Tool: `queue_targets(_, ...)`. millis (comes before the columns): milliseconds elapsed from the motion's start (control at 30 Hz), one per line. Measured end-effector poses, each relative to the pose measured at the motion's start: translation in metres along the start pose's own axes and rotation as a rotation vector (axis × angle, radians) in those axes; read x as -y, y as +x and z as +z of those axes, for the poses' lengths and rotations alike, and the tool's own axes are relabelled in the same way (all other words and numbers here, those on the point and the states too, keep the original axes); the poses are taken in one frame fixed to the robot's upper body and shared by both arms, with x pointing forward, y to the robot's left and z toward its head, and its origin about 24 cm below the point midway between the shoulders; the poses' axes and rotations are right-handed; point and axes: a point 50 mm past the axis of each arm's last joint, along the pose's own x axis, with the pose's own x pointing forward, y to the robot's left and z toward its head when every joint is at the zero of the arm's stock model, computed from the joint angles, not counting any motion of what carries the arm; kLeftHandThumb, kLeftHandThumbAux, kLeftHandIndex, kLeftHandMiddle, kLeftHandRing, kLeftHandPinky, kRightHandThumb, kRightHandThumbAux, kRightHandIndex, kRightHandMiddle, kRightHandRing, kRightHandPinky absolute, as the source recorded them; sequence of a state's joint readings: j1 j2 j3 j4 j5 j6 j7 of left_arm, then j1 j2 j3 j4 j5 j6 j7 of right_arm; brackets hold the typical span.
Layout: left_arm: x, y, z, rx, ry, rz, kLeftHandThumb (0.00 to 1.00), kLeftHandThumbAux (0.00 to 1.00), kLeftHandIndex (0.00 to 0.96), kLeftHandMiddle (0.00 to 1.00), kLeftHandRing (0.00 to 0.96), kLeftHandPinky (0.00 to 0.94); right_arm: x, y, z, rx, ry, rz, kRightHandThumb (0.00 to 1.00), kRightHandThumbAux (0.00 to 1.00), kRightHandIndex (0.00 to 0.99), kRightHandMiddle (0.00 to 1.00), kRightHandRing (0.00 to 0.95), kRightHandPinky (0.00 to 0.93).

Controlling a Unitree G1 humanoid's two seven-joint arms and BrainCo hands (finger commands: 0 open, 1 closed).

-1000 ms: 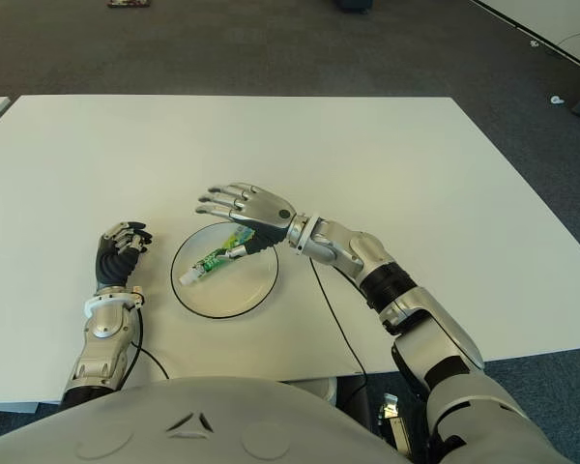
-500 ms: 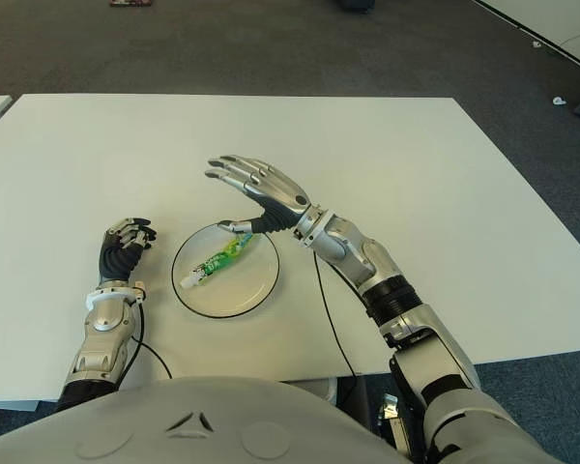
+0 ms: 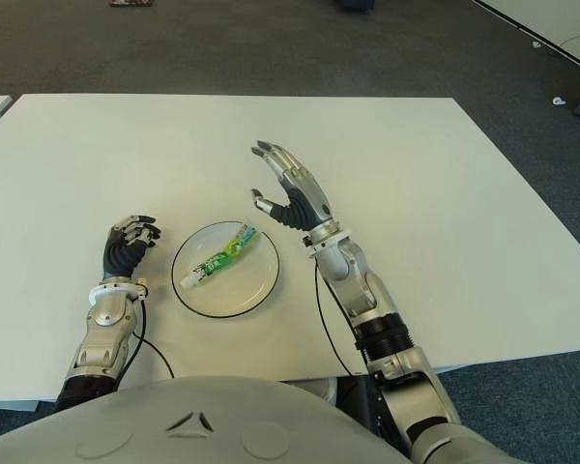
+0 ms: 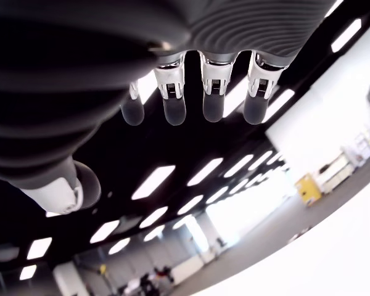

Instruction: Put the toothpaste on the table into the plate.

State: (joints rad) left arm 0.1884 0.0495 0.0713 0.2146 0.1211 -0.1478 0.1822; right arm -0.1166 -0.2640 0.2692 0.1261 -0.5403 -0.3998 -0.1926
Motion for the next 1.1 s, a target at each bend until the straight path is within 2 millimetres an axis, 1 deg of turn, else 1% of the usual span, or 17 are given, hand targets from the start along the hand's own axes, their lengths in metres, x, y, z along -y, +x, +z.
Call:
queue_targets(167,0.002,0.0,0.001,0.004,0.001,-0.007,0.7,0.721,0.429,0.54,0.53,0.502,-0.005,-0.013,-0.016,-0.115,0.09,-0.094,0.448,0.705,0.071,0.08,0.074,0.155)
queue_targets(267,0.002,0.0,0.001,0.006,0.001,-0.008,0.7,0.721,0.429,0.541,0.531,0.504,-0.006,-0.018,-0.02,-0.155,0.128,-0.139,0.451,0.743,0.098,0.109,0.101,0.176)
queue_targets(333,0.002,0.0,0.001,0.007,0.002,-0.009,0.7,0.721,0.429,0.54,0.531,0.503,-0.006,-0.02,-0.021,-0.169,0.152,-0.176,0.458,0.807,0.141,0.175,0.159,0.217)
queue_targets(367,0.002,0.0,0.001,0.007,0.003,-0.009,0.7,0.721,0.429,0.54,0.531,0.503,-0.006,-0.021,-0.022,-0.175,0.17,-0.196,0.459,0.819,0.15,0.188,0.17,0.225)
queue_targets(433,0.002,0.0,0.001,0.008,0.002,-0.009,0.701,0.721,0.429,0.54,0.53,0.501,-0.006,-0.023,-0.023,-0.193,0.214,-0.24,0.446,0.871,0.2,0.238,0.215,0.245)
queue_targets(500,0.002,0.0,0.001,0.008,0.002,-0.009,0.701,0.721,0.429,0.54,0.529,0.501,-0.007,-0.025,-0.026,-0.215,0.248,-0.272,0.44,0.894,0.226,0.26,0.235,0.25)
queue_targets(533,0.002,0.0,0.002,0.009,0.002,-0.009,0.701,0.721,0.429,0.539,0.528,0.5,-0.007,-0.027,-0.027,-0.228,0.259,-0.282,0.533,0.837,0.292,0.28,0.255,0.265)
queue_targets(600,0.002,0.0,0.002,0.009,0.002,-0.01,0.701,0.721,0.429,0.538,0.527,0.499,-0.009,-0.031,-0.032,-0.261,0.279,-0.3,0.615,0.788,0.351,0.304,0.281,0.289)
queue_targets(667,0.002,0.0,0.002,0.009,0.002,-0.01,0.701,0.721,0.429,0.537,0.526,0.498,-0.011,-0.035,-0.038,-0.303,0.294,-0.324,0.666,0.757,0.388,0.325,0.302,0.309)
queue_targets(800,0.002,0.0,0.001,0.01,0.003,-0.01,0.701,0.722,0.428,0.533,0.524,0.497,-0.014,-0.041,-0.046,-0.367,0.3,-0.358,0.694,0.741,0.408,0.355,0.33,0.331)
queue_targets(1100,0.002,0.001,0.001,0.017,0.008,-0.012,0.701,0.722,0.428,0.534,0.524,0.497,-0.02,-0.044,-0.052,-0.451,0.317,-0.397,0.701,0.736,0.417,0.398,0.375,0.383)
